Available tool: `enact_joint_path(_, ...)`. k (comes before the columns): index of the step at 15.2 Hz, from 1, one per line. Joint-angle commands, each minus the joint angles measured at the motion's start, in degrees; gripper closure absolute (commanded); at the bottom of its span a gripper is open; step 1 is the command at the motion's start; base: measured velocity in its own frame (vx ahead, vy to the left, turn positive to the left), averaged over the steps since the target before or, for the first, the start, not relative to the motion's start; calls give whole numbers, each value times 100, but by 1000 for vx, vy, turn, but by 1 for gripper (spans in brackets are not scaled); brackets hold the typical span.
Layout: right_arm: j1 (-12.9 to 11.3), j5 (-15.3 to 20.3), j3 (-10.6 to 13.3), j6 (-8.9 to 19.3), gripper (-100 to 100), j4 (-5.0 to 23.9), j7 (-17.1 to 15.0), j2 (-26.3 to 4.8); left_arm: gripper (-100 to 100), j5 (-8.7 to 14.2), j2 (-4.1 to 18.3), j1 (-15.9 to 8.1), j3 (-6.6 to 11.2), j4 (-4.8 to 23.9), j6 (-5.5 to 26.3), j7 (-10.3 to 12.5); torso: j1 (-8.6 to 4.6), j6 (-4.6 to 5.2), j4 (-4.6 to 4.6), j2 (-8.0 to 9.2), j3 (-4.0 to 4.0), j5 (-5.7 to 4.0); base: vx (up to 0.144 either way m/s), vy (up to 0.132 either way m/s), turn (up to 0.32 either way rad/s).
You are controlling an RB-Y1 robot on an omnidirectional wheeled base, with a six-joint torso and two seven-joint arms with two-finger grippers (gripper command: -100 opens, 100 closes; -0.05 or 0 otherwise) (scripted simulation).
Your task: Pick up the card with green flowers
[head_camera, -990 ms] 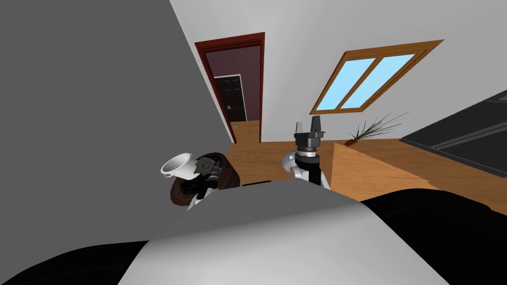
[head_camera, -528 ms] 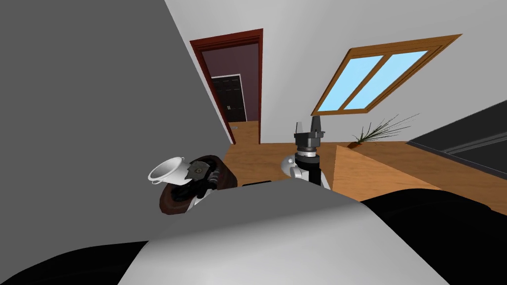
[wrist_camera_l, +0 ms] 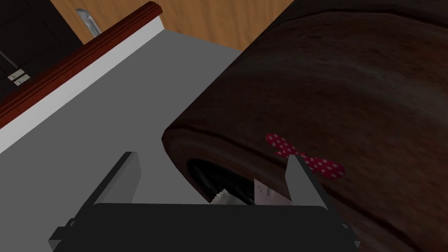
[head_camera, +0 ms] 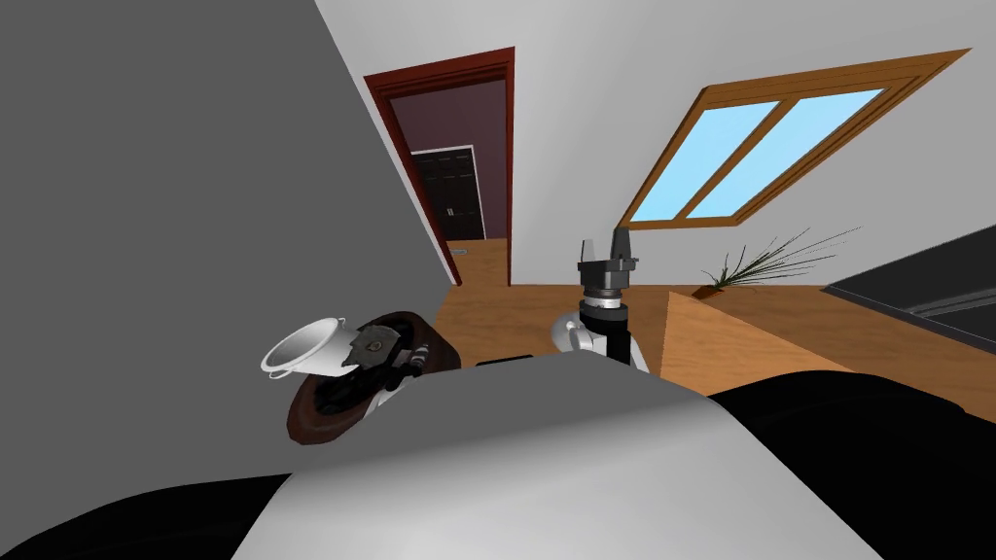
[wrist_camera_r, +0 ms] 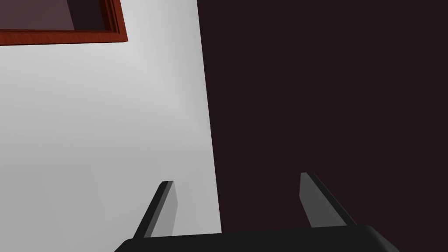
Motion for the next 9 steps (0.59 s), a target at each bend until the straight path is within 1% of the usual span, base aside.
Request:
enact_joint_path(1, 0, 0, 0, 0, 0, 0, 0, 0, -100, 52, 102, -1, 48, 147, 194, -13, 0, 0, 0, 0, 0, 0, 112, -122, 50)
enact_joint_path(2, 0, 0, 0, 0, 0, 0, 0, 0, -100, 44, 159, -23, 114, 315, 387, -30, 1, 1, 1, 4, 2, -1, 124, -114, 60)
enact_joint_path(3, 0, 0, 0, 0, 0, 0, 0, 0, -100, 44, 159, -23, 114, 315, 387, -30, 3, 0, 1, 2, 1, 0, 126, -102, 49)
enact_joint_path(4, 0, 0, 0, 0, 0, 0, 0, 0, -100, 33, 220, -45, 181, 478, 574, -45, 7, 1, 0, 2, 1, 1, 129, -110, 38)
enact_joint_path(5, 0, 0, 0, 0, 0, 0, 0, 0, -100, 33, 220, -45, 181, 478, 574, -45, 7, 0, 0, 1, 1, 1, 126, -93, 47)
enact_joint_path(6, 0, 0, 0, 0, 0, 0, 0, 0, -100, 20, 285, -66, 250, 635, 753, -59, 12, 1, 0, 0, 0, 1, 133, -77, 62)
enact_joint_path(7, 0, 0, 0, 0, 0, 0, 0, 0, -100, 20, 285, -66, 250, 635, 753, -59, 18, 0, 0, -1, -1, 2, 124, -73, 51)
enact_joint_path(9, 0, 0, 0, 0, 0, 0, 0, 0, -100, -16, 422, -106, 389, 929, 1053, -81, 20, 0, 0, 1, 1, 3, 140, -101, 59)
